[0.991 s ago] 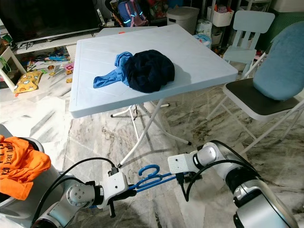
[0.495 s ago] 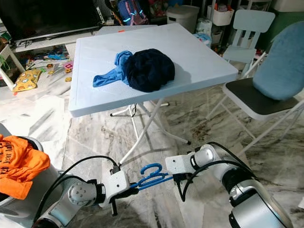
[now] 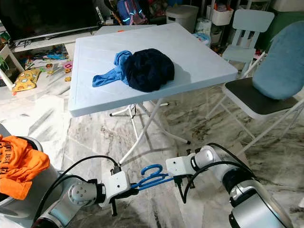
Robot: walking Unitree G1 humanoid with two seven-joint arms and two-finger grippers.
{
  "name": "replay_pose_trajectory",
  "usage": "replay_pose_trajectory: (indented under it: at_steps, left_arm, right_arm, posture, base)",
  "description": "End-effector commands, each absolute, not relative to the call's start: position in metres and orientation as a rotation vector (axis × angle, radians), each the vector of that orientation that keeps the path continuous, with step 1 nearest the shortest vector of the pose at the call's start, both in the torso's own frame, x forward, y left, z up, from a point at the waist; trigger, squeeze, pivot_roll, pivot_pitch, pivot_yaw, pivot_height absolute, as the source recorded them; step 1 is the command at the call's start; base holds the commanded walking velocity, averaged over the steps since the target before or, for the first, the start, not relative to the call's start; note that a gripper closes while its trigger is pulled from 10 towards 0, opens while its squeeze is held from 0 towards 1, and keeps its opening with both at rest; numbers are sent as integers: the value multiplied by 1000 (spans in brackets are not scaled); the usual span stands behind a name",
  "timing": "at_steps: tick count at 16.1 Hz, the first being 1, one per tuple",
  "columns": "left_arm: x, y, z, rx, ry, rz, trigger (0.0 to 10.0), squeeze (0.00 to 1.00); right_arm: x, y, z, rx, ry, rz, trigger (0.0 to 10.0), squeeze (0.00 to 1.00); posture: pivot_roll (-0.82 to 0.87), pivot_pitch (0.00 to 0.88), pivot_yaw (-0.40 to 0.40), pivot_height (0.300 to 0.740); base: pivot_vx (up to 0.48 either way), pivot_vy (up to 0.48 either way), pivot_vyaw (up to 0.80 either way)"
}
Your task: Hang hanger
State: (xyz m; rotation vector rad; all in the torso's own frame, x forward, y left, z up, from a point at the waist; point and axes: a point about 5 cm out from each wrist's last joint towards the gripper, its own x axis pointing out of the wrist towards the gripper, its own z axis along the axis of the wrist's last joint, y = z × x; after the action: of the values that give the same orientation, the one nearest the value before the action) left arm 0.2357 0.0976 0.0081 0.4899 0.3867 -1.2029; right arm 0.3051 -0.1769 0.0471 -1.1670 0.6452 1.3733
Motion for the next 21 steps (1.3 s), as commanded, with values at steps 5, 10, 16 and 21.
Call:
replay_pose_trajectory:
  at_steps: [5,10,16,21]
  left_arm:
    - [232,101,-1,531,424,-1210,10000,0]
    - [245,108,2,523,357,-1053,10000,1000]
    - [255,101,27,454,167,-909,10000,1000]
    - [261,104,39,289,106,-619,10000,1000]
  right_arm:
    - [312,-176,55,-1180,620,1350,0,0]
    - [313,-180,52,-1203,622,1299,0,0]
    - [316,-186,42,-1186,634,1096,0,0]
    - [307,-192,22,-903,626,812,0,0]
  posture:
    - [-110,0,35,740]
    - [-110,0,39,740]
    - [-97,0,33,740]
    - [-91,0,27,740]
  base:
    - [0,0,0]
    - [0,0,0]
    - [0,0,0]
    - [0,0,0]
